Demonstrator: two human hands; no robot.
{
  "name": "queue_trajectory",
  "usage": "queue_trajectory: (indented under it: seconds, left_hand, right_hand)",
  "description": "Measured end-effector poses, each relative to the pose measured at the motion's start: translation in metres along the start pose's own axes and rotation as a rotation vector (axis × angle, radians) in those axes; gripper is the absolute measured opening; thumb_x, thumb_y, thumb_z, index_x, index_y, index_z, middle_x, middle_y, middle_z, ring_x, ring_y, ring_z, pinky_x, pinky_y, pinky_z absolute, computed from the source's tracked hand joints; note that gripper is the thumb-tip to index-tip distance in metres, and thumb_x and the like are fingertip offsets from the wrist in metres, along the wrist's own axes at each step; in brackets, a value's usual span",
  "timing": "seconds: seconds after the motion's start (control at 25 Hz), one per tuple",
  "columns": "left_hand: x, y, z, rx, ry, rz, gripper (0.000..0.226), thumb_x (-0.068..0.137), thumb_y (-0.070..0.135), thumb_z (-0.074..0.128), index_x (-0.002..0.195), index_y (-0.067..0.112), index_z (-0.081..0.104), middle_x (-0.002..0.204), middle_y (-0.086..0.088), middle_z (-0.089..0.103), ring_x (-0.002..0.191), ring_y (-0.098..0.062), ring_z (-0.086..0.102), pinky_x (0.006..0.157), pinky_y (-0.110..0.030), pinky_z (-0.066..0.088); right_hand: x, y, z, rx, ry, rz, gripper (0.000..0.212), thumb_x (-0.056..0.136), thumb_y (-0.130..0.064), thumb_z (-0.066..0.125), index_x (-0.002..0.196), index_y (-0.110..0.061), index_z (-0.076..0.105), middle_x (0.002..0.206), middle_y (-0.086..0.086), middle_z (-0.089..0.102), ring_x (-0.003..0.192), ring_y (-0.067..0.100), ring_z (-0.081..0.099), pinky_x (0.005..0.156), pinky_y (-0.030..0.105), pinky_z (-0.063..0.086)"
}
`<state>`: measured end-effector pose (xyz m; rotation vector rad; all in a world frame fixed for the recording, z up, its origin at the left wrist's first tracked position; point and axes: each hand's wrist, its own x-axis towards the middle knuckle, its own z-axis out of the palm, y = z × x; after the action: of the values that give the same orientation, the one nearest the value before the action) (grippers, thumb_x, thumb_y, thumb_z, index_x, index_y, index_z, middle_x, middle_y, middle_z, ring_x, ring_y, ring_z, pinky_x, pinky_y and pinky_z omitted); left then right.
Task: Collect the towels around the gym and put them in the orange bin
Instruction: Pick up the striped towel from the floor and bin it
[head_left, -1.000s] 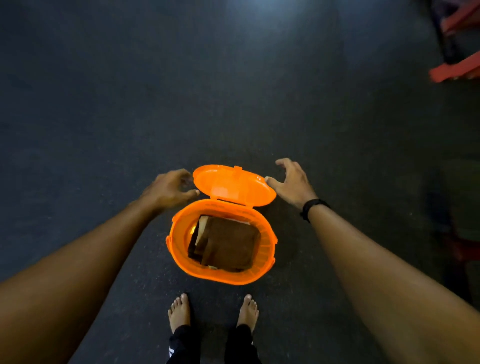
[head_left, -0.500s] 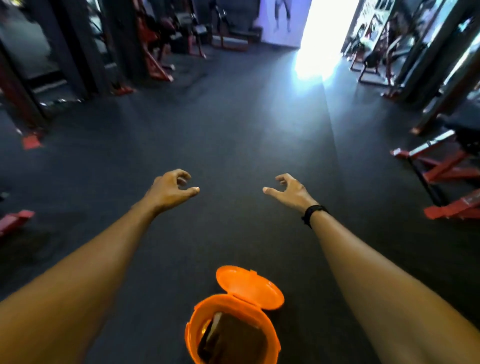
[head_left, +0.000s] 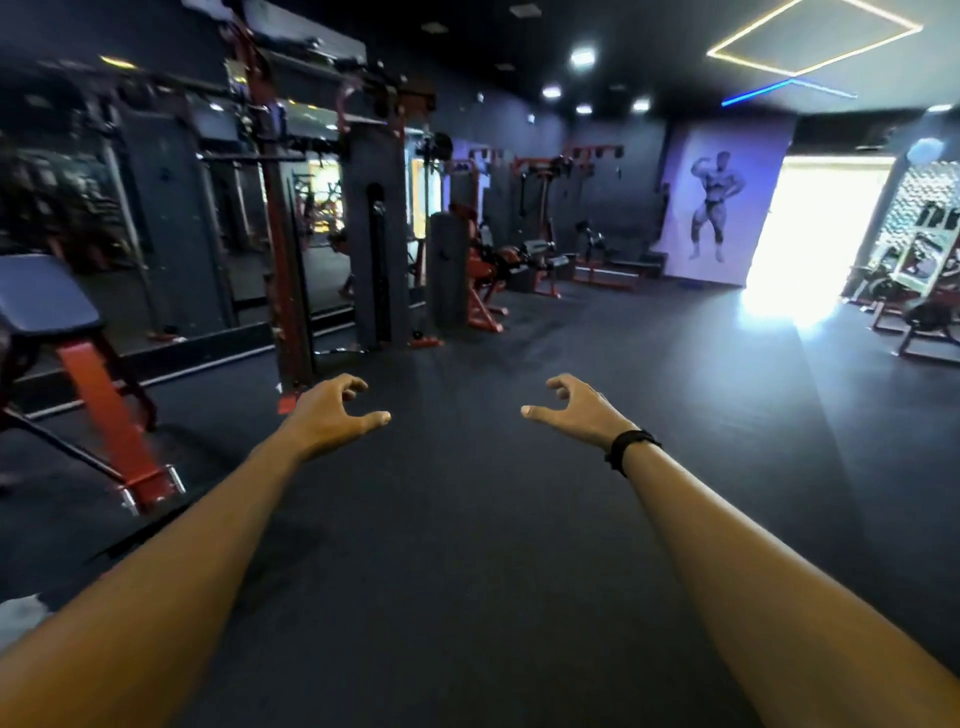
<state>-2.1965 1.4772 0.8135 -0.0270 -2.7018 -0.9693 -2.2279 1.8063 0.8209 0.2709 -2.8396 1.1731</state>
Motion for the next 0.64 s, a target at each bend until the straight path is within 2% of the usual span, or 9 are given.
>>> queue_trajectory:
  seconds: [0.28, 0.56, 0.64]
  left_hand:
    - [-0.002, -0.081, -0.13, 0.089, 0.208, -0.073, 0.057, 0.076, 0.036, 0.077, 0.124, 0.011, 0.057, 0.121, -0.011, 0.061, 0.11, -0.025, 0.058, 0.092, -0.032, 0.042]
    - [-0.044, -0.179, -0.23, 0.104, 0.312, -0.177, 0.054, 0.075, 0.035, 0.079, 0.12, 0.012, 0.06, 0.115, -0.009, 0.062, 0.105, -0.025, 0.06, 0.095, -0.037, 0.046]
    - [-0.066, -0.207, -0.255, 0.103, 0.335, -0.225, 0.052, 0.075, 0.033, 0.079, 0.119, 0.013, 0.06, 0.112, -0.008, 0.062, 0.103, -0.024, 0.06, 0.093, -0.036, 0.047]
  right_hand:
    - [0.049, -0.142, 0.083, -0.028, -0.138, -0.218, 0.073, 0.082, -0.049, 0.067, 0.139, -0.014, 0.039, 0.146, 0.01, 0.039, 0.132, 0.025, 0.041, 0.102, 0.035, 0.037]
    - [0.067, -0.266, 0.19, -0.067, -0.27, -0.383, 0.071, 0.083, -0.047, 0.068, 0.138, -0.012, 0.041, 0.142, 0.01, 0.043, 0.129, 0.024, 0.044, 0.099, 0.031, 0.038]
    - [0.067, -0.303, 0.227, -0.059, -0.325, -0.431, 0.071, 0.082, -0.046, 0.069, 0.138, -0.011, 0.041, 0.142, 0.008, 0.044, 0.128, 0.022, 0.046, 0.092, 0.023, 0.043]
